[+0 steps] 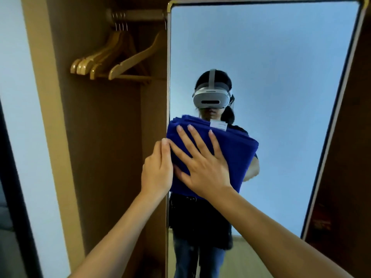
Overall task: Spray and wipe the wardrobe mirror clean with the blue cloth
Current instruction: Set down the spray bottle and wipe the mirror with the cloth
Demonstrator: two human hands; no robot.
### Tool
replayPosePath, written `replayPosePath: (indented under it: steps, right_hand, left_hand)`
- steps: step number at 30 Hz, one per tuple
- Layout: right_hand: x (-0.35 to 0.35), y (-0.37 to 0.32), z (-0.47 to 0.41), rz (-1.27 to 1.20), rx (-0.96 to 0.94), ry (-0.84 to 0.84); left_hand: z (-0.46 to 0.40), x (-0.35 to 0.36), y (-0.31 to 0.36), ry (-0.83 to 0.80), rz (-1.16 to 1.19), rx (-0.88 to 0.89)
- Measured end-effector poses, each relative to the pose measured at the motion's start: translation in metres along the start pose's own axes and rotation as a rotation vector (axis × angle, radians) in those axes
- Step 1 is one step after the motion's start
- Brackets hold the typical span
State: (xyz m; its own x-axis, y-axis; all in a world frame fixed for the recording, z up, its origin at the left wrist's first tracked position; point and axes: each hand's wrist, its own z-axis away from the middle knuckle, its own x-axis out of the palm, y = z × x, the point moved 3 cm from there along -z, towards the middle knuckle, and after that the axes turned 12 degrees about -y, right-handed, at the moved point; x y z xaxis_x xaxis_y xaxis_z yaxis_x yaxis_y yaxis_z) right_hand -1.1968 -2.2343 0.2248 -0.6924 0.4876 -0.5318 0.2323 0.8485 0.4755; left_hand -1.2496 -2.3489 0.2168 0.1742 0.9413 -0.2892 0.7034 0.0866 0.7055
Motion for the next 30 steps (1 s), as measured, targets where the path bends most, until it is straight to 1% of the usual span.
replayPosePath:
  steps: [5, 7, 11, 15, 18, 21, 27, 30]
  right_hand:
    - [0.042, -0.034, 0.060, 0.009, -0.179, -0.087]
    - [0.051, -0.039, 0.075, 0.019, -0.216, -0.094]
    - [0.041, -0.030, 0.068, 0.014, -0.143, -0.036]
    - [0.010, 0.003, 0.028, -0.052, 0.033, 0.025]
    - [-0.007, 0.018, 0.007, -0.087, 0.136, 0.035]
    - [0.003, 0.005, 0.019, -0.087, 0.135, 0.017]
    - [0.057, -0.044, 0.094, -0.034, 0.036, -0.073]
    - [0.065, -0.048, 0.109, -0.033, 0.059, -0.056]
  left_hand:
    - [0.013, 0.007, -0.005, 0.040, -0.058, 0.001]
    - [0.015, 0.008, -0.006, 0.040, -0.111, 0.000]
    - [0.022, 0.011, -0.014, 0.009, -0.194, -0.017]
    - [0.029, 0.013, -0.023, -0.006, -0.178, -0.004]
    - [0.031, 0.016, -0.025, -0.006, -0.188, -0.005]
    - [0.032, 0.016, -0.026, 0.014, -0.194, -0.006]
    - [0.033, 0.019, -0.025, 0.064, -0.261, -0.027]
    - [0.034, 0.022, -0.024, 0.088, -0.300, -0.031]
